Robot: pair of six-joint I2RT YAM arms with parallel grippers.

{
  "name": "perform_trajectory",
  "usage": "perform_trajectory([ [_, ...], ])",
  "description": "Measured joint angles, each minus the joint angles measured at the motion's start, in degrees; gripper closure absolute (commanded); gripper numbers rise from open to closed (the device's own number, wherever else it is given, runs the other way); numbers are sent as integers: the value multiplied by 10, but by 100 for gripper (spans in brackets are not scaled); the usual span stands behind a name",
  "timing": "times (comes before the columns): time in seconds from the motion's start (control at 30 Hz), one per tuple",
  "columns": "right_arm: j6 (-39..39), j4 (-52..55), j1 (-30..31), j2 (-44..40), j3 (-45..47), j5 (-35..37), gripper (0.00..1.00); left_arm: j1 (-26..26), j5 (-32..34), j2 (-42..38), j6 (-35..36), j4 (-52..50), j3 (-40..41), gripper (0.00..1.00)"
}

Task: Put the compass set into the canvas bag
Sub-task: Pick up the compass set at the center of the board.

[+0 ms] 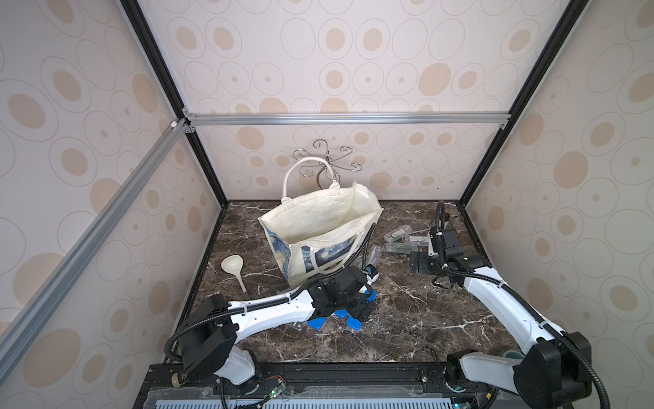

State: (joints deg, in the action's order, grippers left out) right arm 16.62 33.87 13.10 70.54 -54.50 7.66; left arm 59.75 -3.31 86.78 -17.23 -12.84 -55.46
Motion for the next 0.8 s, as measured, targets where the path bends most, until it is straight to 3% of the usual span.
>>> perform_trajectory([
  [0.33, 0, -4, 0, -12, 21, -13, 0, 0, -12, 128, -45, -33, -38, 13],
  [0.8, 0, -11, 0, -23, 49, -14, 0, 1, -23, 186, -65, -58, -80, 26],
])
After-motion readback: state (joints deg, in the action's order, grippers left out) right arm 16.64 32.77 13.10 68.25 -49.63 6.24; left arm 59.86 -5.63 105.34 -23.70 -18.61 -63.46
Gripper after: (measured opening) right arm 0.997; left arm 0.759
